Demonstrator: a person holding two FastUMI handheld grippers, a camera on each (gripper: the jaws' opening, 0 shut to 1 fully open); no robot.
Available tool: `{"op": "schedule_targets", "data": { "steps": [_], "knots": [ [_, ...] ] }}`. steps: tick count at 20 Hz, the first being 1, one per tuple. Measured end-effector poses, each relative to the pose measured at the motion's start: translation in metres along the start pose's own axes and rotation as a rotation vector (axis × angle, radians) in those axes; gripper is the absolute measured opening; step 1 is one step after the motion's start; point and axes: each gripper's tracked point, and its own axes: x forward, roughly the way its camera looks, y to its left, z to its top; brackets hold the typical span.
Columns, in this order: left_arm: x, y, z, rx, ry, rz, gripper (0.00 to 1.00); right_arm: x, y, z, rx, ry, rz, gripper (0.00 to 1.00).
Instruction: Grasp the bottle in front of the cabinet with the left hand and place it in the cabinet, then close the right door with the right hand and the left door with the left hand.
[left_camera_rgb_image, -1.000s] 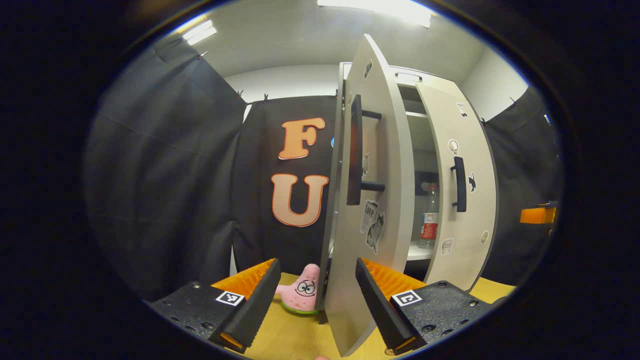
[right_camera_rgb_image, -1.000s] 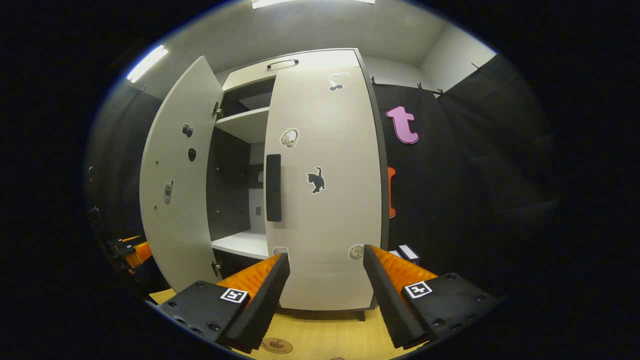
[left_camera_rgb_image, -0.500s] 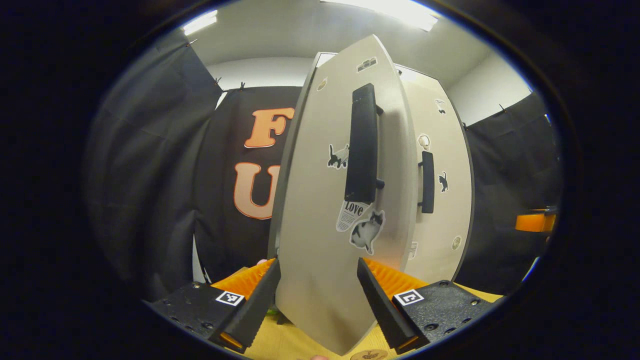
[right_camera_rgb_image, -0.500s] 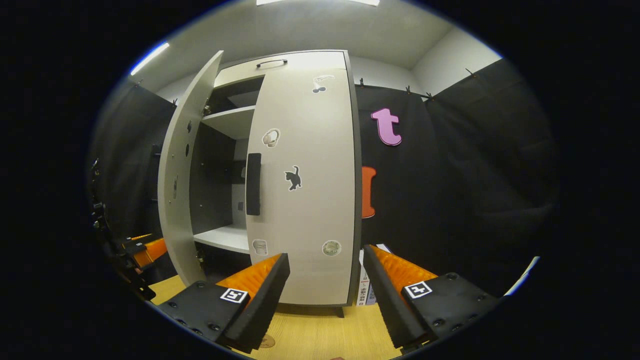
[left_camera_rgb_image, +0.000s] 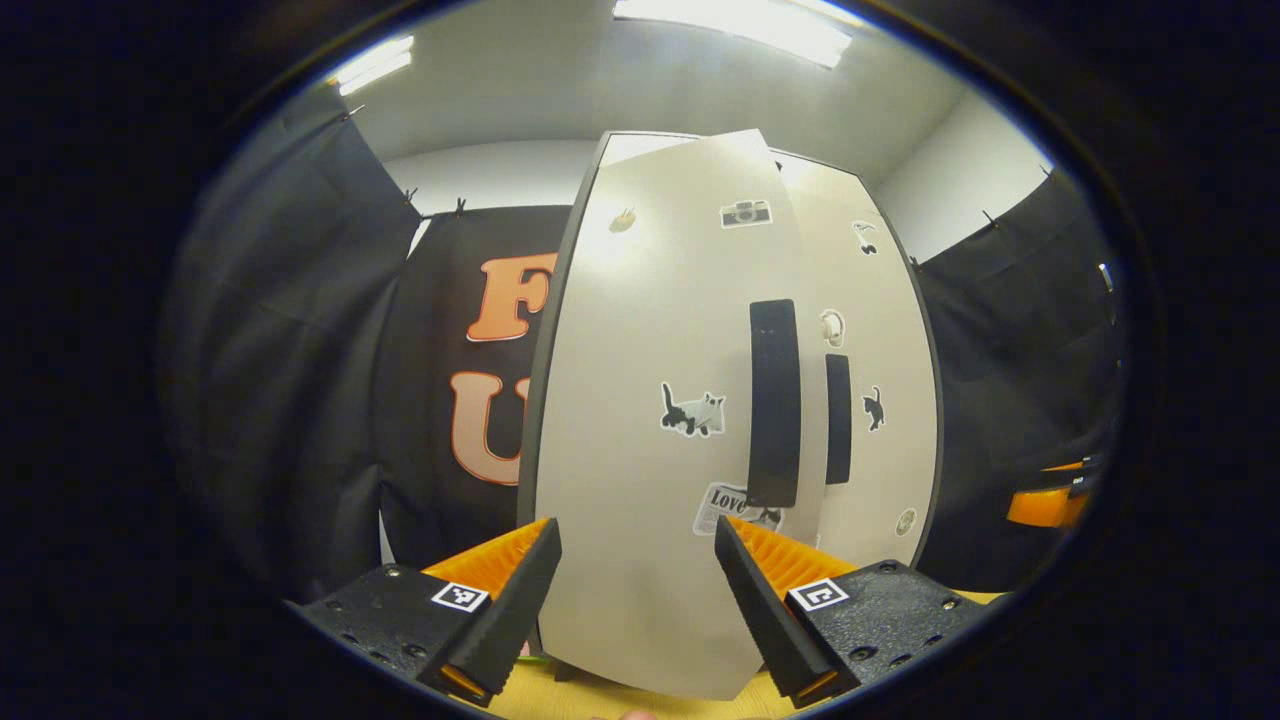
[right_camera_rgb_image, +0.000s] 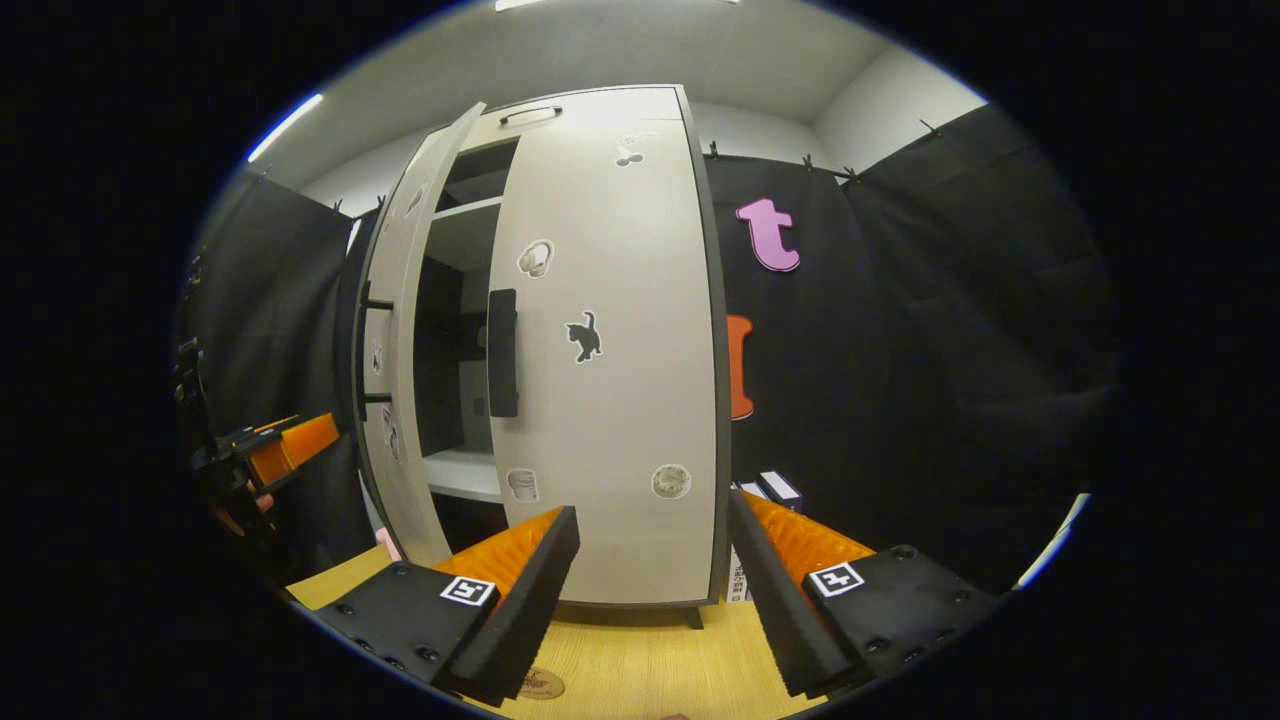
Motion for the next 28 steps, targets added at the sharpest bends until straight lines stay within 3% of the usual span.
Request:
{"op": "schedule_targets", "data": {
  "steps": [4,17,28],
  "knots": [
    [0.029,-0.021,0.011,-0.048,-0.022,-0.043,0.94,0.003,-0.003,-0.005,-0.002,0.010,-0.008,0.98],
    [0.099,-0.058,0.005,-0.002,-0.029,-0.053,0.94,0.008,-0.038,-0.012,0.015,0.034,-0.068,0.98],
    [0.103,-0.057,0.013,-0.042,-0.054,-0.056,0.94,0.006,-0.035,-0.004,-0.005,0.026,-0.034,0.98]
  ]
}}
